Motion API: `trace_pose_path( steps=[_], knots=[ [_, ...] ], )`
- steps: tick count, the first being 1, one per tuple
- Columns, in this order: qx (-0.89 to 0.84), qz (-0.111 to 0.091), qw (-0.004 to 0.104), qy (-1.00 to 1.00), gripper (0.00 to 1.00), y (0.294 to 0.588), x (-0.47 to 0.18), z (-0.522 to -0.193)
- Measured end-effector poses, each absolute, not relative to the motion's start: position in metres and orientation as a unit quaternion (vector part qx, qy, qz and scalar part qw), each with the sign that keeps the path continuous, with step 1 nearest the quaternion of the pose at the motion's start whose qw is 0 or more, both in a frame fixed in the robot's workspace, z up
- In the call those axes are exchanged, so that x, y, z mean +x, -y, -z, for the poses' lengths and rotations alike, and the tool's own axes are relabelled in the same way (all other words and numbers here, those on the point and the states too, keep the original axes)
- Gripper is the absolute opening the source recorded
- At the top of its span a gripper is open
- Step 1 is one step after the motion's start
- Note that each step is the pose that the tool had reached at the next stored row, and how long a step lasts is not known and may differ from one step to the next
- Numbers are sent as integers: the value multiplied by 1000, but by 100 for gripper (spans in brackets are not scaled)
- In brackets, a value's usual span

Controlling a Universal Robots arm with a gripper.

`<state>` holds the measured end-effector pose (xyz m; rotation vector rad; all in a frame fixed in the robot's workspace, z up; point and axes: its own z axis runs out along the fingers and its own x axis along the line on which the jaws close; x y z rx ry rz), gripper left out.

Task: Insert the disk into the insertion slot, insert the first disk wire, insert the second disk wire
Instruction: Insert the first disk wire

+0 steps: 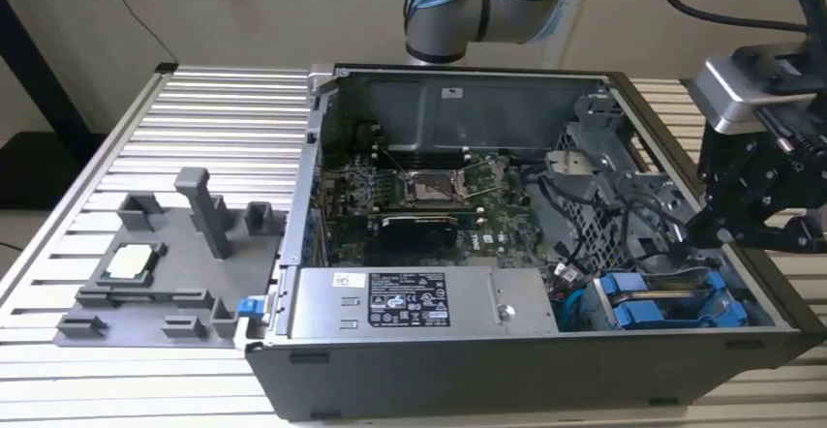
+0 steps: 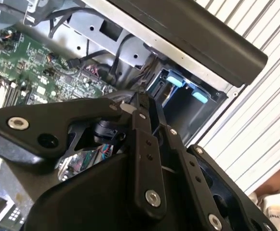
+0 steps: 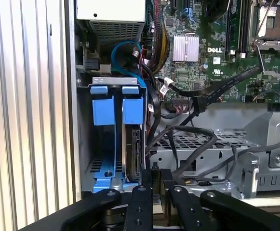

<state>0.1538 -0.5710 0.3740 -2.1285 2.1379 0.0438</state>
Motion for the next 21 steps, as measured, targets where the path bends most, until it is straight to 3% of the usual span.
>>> trace_pose_path(
  steps=[6, 21],
  knots=[
    [-705, -1, 51, -707, 19, 570, 153, -368],
    [-707, 16, 50, -705, 19, 566, 153, -357]
  ],
)
